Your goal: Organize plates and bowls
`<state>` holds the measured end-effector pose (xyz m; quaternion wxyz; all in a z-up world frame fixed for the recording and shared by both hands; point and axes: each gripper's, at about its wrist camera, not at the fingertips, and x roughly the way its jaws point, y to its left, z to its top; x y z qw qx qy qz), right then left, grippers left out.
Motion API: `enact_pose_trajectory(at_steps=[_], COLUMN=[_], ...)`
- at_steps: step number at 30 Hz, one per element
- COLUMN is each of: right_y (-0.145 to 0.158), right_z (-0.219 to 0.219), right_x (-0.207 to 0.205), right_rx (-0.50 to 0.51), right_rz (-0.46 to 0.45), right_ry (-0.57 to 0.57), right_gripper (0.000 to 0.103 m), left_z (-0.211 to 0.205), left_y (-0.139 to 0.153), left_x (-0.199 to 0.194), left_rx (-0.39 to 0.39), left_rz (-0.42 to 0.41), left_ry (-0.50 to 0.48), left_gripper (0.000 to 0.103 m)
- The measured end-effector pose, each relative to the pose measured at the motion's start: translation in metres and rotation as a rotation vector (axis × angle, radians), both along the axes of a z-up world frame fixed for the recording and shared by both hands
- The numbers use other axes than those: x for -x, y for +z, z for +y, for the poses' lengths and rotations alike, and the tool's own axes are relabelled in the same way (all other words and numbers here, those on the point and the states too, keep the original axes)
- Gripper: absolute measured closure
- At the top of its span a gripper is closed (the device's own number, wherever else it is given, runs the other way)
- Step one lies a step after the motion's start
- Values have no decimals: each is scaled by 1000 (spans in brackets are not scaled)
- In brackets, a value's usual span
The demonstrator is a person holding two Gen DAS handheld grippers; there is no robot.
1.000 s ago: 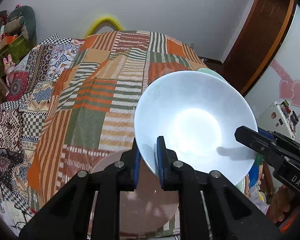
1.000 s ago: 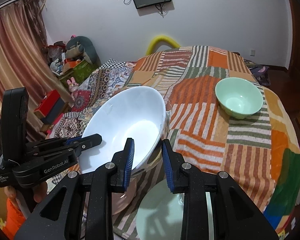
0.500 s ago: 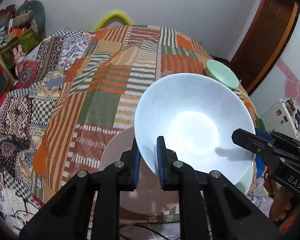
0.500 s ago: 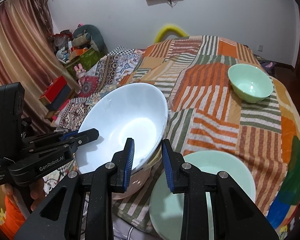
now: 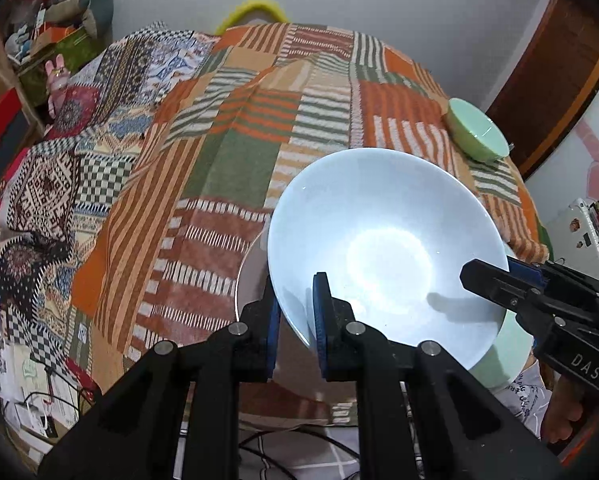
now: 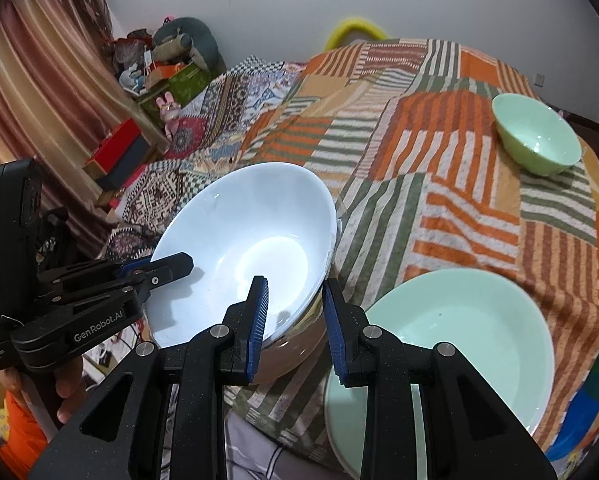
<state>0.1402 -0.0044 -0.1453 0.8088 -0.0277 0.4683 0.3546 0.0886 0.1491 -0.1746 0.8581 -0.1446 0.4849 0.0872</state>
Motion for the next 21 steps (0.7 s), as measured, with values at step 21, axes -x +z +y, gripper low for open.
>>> enact_pose_trajectory(at_steps=[21], right_y=[-34], right_z=[19], right_x=[-1], right_rx=[65], right_rz=[86], right_ry=[34], right_gripper=[77], left_z=[10], left_y=[-39], left_x=[1], left_rx=[-16], left_rz=[96], left_ry=[14], left_gripper=[89])
